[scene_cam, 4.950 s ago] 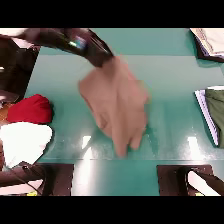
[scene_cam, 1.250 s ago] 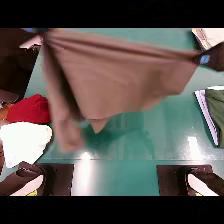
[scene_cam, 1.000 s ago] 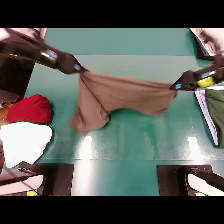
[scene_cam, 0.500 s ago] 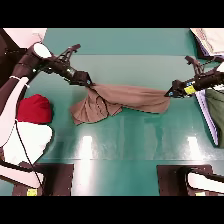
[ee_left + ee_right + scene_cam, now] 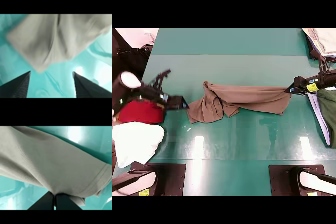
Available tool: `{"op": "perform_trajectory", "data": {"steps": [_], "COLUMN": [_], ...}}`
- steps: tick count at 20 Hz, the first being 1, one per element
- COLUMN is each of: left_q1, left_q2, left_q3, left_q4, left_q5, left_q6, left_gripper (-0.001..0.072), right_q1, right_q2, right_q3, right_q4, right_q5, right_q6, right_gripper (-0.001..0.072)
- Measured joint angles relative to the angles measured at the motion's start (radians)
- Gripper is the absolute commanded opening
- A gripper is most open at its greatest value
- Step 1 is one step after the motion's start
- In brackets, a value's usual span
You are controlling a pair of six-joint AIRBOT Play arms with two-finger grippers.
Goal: Fold the shirts.
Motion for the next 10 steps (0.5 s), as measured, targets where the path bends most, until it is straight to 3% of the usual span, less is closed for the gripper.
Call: {"op": "perform_trajectory", "data": {"steps": [4,10], "left_q1": [-0.001,-0.095], "left_q2": [0.077,0.068], "left_q3": [-0.222,-0.311], "left_q4": [-0.096,-0.196], "left_q5": [0.117,0.356], "left_q6": [-0.001,0.014], "left_gripper": [0.0618,0.0618], "right_q1": [0.000,0.000], "right_q2": [0.003,0.003], "right_q3": [0.000,0.000], "right_q4": [0.002,0.002], "right_q5": [0.000,0.013], "right_q6": [-0.003,-0.004], "right_gripper": [0.0016,0.0016]}}
